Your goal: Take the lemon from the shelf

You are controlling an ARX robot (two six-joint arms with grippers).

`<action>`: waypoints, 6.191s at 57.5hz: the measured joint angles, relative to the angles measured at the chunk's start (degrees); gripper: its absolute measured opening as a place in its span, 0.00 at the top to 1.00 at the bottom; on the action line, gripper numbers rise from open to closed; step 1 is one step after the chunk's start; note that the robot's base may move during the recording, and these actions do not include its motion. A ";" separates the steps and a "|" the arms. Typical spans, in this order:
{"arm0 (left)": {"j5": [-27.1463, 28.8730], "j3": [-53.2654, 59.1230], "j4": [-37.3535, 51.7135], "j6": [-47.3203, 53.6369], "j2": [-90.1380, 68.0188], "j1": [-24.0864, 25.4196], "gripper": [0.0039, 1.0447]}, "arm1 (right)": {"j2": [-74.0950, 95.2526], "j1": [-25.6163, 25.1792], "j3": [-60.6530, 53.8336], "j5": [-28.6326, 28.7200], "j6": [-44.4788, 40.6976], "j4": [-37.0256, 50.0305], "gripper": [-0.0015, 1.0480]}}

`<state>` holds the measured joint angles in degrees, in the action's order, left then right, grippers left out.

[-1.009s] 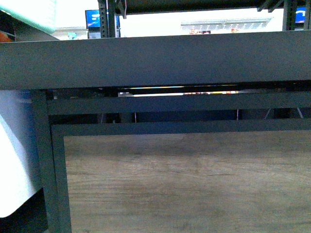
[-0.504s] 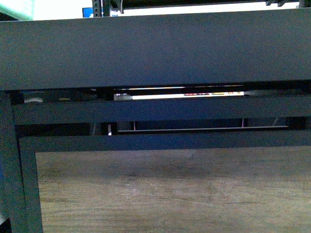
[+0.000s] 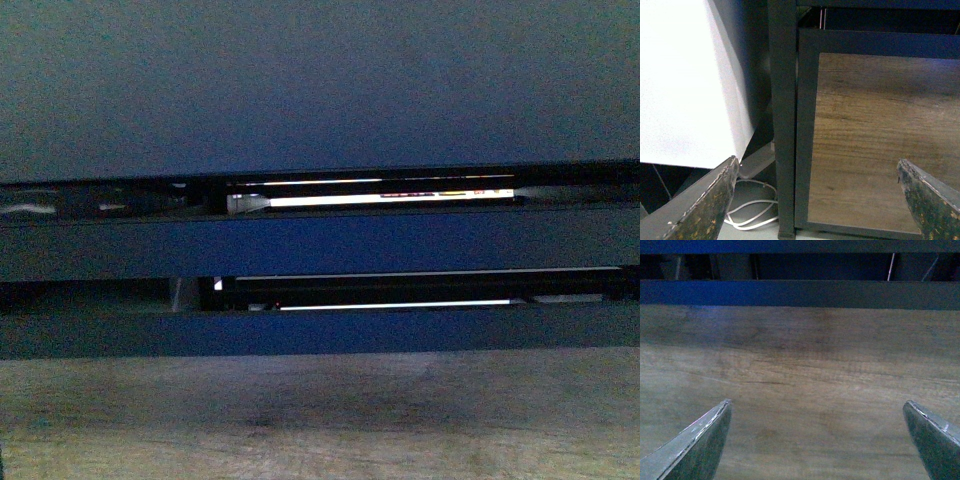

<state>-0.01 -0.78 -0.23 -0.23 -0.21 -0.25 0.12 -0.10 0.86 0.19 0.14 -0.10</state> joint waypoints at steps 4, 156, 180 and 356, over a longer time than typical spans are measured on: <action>0.02 0.00 0.00 0.00 0.00 0.00 0.07 | 0.00 0.00 0.00 0.00 0.00 0.00 0.02; 0.02 0.00 0.00 -0.02 0.02 0.00 0.07 | 0.02 0.00 0.00 0.07 0.00 0.00 0.02; 0.02 0.00 0.00 0.00 0.02 0.00 0.07 | 0.02 0.00 0.02 -0.02 0.00 0.00 0.02; -41.03 -60.11 2.10 -44.83 -77.68 12.63 0.91 | 0.02 0.00 0.00 0.00 0.00 0.00 0.02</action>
<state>-41.04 -60.88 1.87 -45.06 -77.89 12.38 0.14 -0.10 0.86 0.19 0.14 -0.10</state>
